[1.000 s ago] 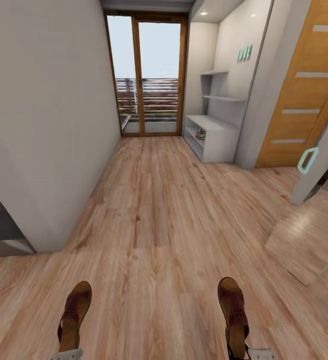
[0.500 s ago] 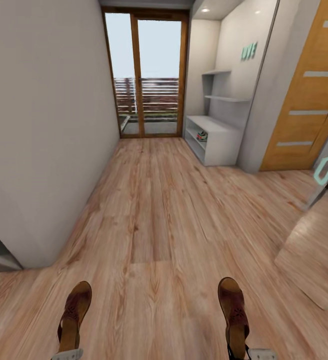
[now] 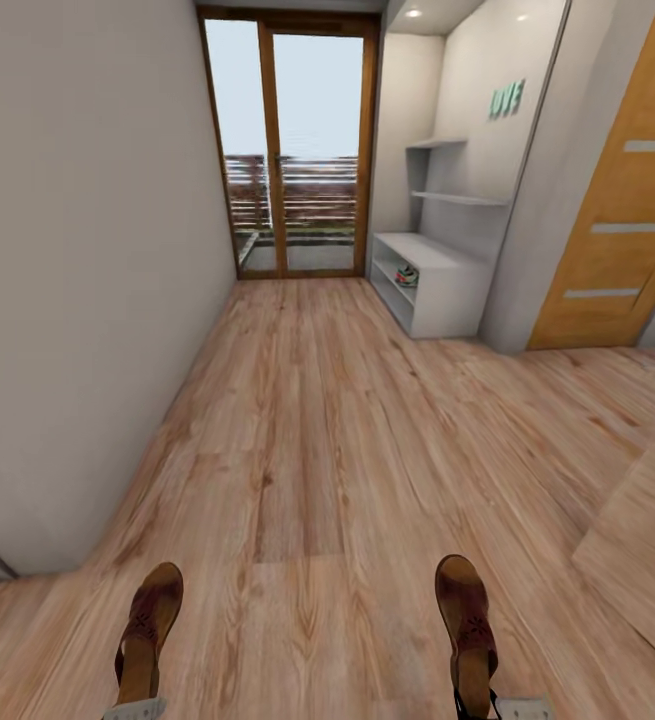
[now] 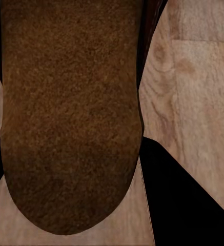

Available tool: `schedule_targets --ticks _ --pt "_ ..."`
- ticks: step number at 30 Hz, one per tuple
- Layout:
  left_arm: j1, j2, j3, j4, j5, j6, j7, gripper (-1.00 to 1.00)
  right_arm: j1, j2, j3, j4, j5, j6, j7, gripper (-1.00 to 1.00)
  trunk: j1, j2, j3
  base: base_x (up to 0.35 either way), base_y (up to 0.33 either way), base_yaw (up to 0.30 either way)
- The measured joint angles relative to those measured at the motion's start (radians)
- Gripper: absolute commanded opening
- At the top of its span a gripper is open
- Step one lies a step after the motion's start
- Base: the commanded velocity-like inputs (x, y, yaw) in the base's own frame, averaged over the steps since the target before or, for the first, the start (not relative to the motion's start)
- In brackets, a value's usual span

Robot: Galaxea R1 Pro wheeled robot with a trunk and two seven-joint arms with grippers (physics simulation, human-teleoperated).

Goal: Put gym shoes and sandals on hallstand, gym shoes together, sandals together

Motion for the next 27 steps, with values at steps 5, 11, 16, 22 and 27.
schedule_targets --ticks 5,11,16,22,27 --pt "0.0 0.0 0.0 0.0 0.0 0.0 0.0 -1.0 0.0 0.0 0.0 0.0 0.0 0.0 0.0 -1.0 0.0 0.0 0.0 0.339 0.0 0.0" --pt "0.0 0.0 0.0 0.0 0.0 0.0 0.0 -1.0 0.0 0.0 0.0 0.0 0.0 0.0 0.0 -1.0 0.0 0.0 0.0 0.339 0.0 0.0" --pt "0.0 0.0 0.0 0.0 0.0 0.0 0.0 -1.0 0.0 0.0 0.0 0.0 0.0 0.0 0.0 -1.0 0.0 0.0 0.0 0.339 0.0 0.0" --pt "0.0 0.0 0.0 0.0 0.0 0.0 0.0 -1.0 0.0 0.0 0.0 0.0 0.0 0.0 0.0 -1.0 0.0 0.0 0.0 0.339 0.0 0.0" --pt "0.0 0.0 0.0 0.0 0.0 0.0 0.0 -1.0 0.0 0.0 0.0 0.0 0.0 0.0 0.0 -1.0 0.0 0.0 0.0 0.339 0.0 0.0"
